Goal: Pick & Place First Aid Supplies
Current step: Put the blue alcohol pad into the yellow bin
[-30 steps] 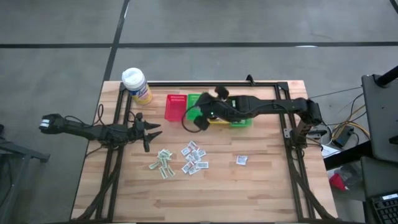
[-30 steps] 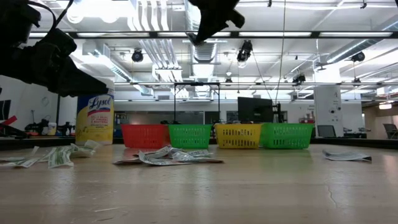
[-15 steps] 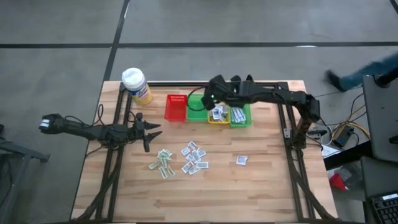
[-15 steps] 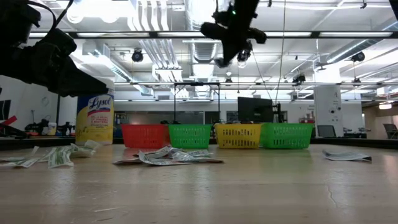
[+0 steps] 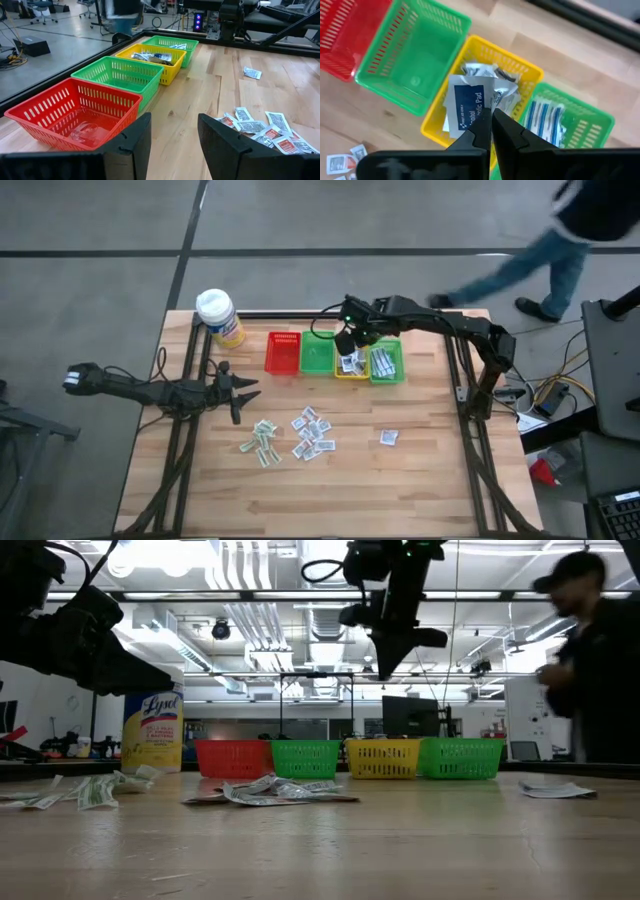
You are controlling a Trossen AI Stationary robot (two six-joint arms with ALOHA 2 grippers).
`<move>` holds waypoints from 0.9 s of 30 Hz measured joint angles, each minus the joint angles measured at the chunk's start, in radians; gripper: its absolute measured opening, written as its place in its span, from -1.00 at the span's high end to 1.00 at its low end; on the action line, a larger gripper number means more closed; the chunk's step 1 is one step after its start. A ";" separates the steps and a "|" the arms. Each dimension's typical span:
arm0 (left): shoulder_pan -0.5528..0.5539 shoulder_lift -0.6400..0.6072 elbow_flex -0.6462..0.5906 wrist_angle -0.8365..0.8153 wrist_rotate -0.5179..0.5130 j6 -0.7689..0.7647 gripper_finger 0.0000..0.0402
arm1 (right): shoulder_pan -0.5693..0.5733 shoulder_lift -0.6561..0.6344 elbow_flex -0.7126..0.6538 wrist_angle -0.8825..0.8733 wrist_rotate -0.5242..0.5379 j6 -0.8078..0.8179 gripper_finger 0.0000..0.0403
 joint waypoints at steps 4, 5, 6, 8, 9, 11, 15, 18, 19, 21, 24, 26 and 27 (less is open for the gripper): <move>0.000 0.000 0.000 0.000 0.000 0.000 0.21 | -0.008 0.002 -0.039 0.005 -0.040 0.032 0.96; 0.000 0.000 0.000 0.000 0.000 0.000 0.21 | -0.009 0.006 -0.043 0.005 -0.053 0.040 0.96; 0.000 0.000 0.000 0.000 0.000 0.000 0.21 | -0.010 0.010 -0.047 0.008 -0.069 0.047 0.96; 0.000 0.000 0.000 0.000 0.000 0.000 0.21 | -0.010 0.025 -0.048 0.015 -0.083 0.051 0.96; 0.000 0.000 0.000 -0.001 0.000 0.000 0.21 | -0.010 0.036 -0.048 0.022 -0.087 0.051 0.96; 0.000 0.000 0.000 -0.001 0.000 0.002 0.21 | -0.010 0.057 -0.046 0.025 -0.089 0.050 0.96; 0.000 0.000 0.000 -0.001 0.000 0.001 0.21 | -0.015 0.095 -0.045 0.025 -0.091 0.054 0.96; 0.000 0.000 0.000 -0.001 0.000 0.001 0.21 | -0.022 0.125 -0.045 0.026 -0.095 0.055 0.96; 0.000 0.000 0.000 -0.001 0.000 0.001 0.21 | -0.024 0.136 -0.045 0.025 -0.097 0.054 0.96; 0.000 0.000 0.000 -0.001 0.000 0.000 0.21 | -0.027 0.155 -0.044 0.026 -0.101 0.054 0.96; 0.000 0.000 0.000 -0.003 0.000 0.000 0.21 | -0.034 0.190 -0.044 0.026 -0.112 0.052 0.96; 0.000 0.000 0.000 -0.003 0.000 0.000 0.21 | -0.040 0.216 -0.044 0.026 -0.130 0.051 0.96; 0.000 0.000 0.000 -0.003 0.000 0.000 0.21 | -0.043 0.225 -0.044 0.026 -0.136 0.047 0.96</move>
